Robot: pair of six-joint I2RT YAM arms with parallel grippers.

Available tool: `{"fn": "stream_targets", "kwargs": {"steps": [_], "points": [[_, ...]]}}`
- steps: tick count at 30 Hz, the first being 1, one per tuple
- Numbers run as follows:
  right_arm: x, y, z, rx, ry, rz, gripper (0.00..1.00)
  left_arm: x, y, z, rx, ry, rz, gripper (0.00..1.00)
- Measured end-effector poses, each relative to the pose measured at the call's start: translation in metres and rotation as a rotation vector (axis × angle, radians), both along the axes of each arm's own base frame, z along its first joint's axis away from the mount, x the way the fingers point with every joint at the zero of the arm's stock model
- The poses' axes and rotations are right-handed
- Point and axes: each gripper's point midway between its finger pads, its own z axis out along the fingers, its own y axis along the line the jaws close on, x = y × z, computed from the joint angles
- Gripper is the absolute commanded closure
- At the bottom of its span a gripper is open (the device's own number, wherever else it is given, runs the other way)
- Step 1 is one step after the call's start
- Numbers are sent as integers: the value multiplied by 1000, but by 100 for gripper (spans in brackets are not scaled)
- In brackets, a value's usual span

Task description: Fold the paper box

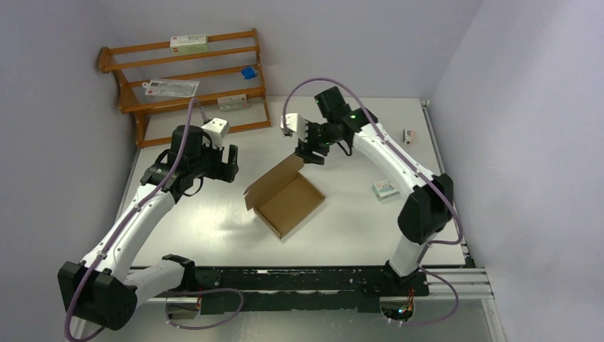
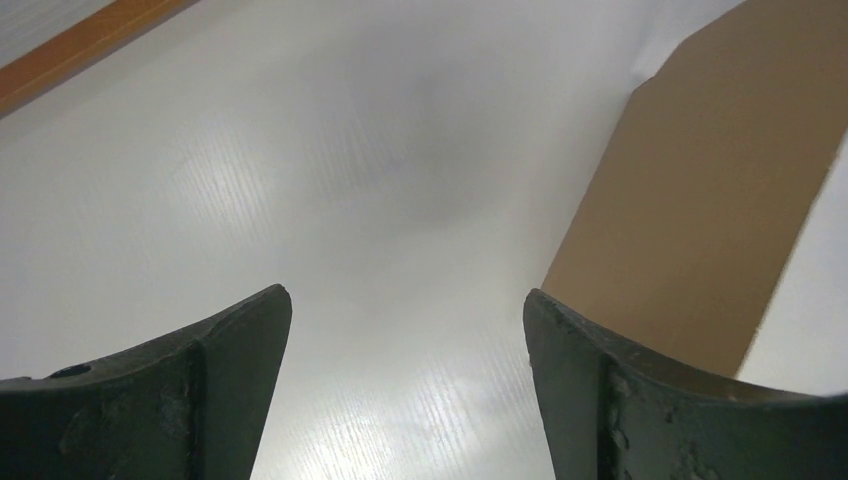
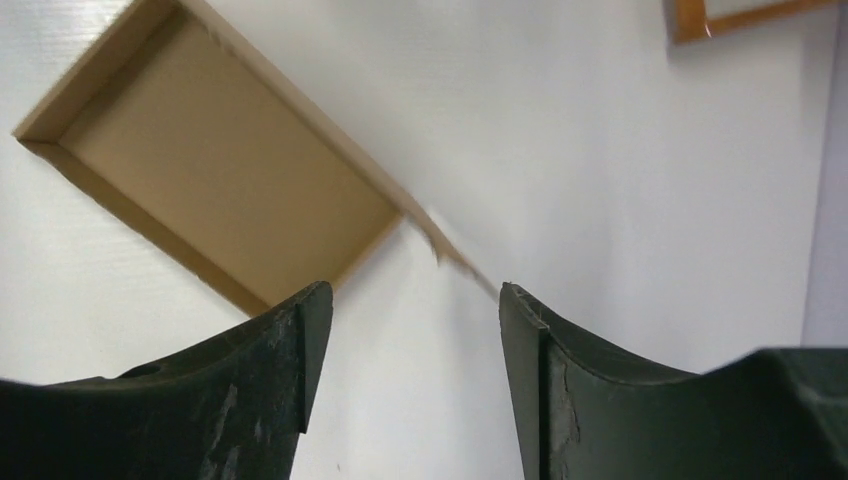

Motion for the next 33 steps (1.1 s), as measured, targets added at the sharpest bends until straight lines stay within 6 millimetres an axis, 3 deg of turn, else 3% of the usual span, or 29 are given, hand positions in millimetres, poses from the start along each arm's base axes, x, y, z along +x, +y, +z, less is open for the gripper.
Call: {"fn": "stream_targets", "kwargs": {"steps": [4, 7, 12, 18, 22, 26, 33], "points": [[7, -35, 3, 7, -24, -74, 32, -9, -6, 7, -31, -2, -30, 11], [12, -42, -6, -9, -21, -85, 31, -19, -8, 13, -58, -2, -42, 12], [20, -35, -14, 5, -29, -44, 31, -38, -9, 22, -95, 6, -47, 13], [32, -9, -6, 89, -37, 53, 36, -47, -12, 23, -132, 34, -40, 13], [32, 1, -14, 107, 3, 96, 50, -49, -17, 24, -157, 45, -51, 13], [27, 1, -26, 95, 49, 118, 74, -50, -19, 24, -165, 49, -59, 13], [27, 1, -29, 100, 57, 103, 86, -49, -19, 23, -160, 49, -61, 12]]}}
